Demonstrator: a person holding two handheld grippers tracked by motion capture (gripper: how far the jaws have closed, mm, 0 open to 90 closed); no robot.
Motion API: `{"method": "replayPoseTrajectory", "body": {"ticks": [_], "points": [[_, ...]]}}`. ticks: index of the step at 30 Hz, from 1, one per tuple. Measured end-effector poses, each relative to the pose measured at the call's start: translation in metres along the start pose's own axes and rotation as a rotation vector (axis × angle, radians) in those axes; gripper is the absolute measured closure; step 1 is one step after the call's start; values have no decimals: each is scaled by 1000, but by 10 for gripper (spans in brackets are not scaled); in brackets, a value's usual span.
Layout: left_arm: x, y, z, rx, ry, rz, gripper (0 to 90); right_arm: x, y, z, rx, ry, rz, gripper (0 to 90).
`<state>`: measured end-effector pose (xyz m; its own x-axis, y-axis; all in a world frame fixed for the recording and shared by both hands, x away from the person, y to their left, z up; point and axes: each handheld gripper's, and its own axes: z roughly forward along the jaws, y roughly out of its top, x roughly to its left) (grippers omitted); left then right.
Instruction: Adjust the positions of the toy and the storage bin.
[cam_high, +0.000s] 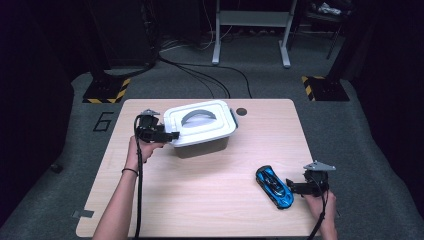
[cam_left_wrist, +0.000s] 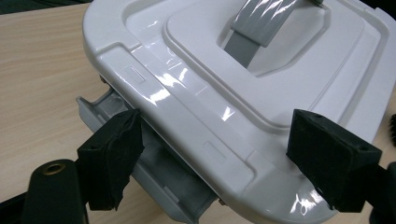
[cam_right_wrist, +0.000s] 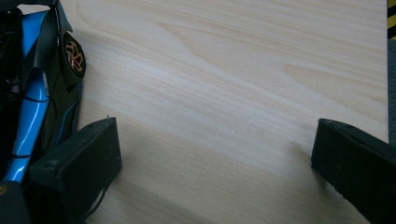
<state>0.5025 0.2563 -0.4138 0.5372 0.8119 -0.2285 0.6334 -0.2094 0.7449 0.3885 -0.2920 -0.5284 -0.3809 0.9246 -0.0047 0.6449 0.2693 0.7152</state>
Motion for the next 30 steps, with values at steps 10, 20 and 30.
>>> {"method": "replayPoseTrajectory", "body": {"ticks": [10,20,30], "points": [[-12,8,14,6,-35,41,198,0,0,0,0,1,0,8],[-24,14,26,14,-67,62,197,0,0,0,-1,1,-1,10],[-39,23,40,42,-104,104,197,0,0,0,-1,2,0,10]]}}
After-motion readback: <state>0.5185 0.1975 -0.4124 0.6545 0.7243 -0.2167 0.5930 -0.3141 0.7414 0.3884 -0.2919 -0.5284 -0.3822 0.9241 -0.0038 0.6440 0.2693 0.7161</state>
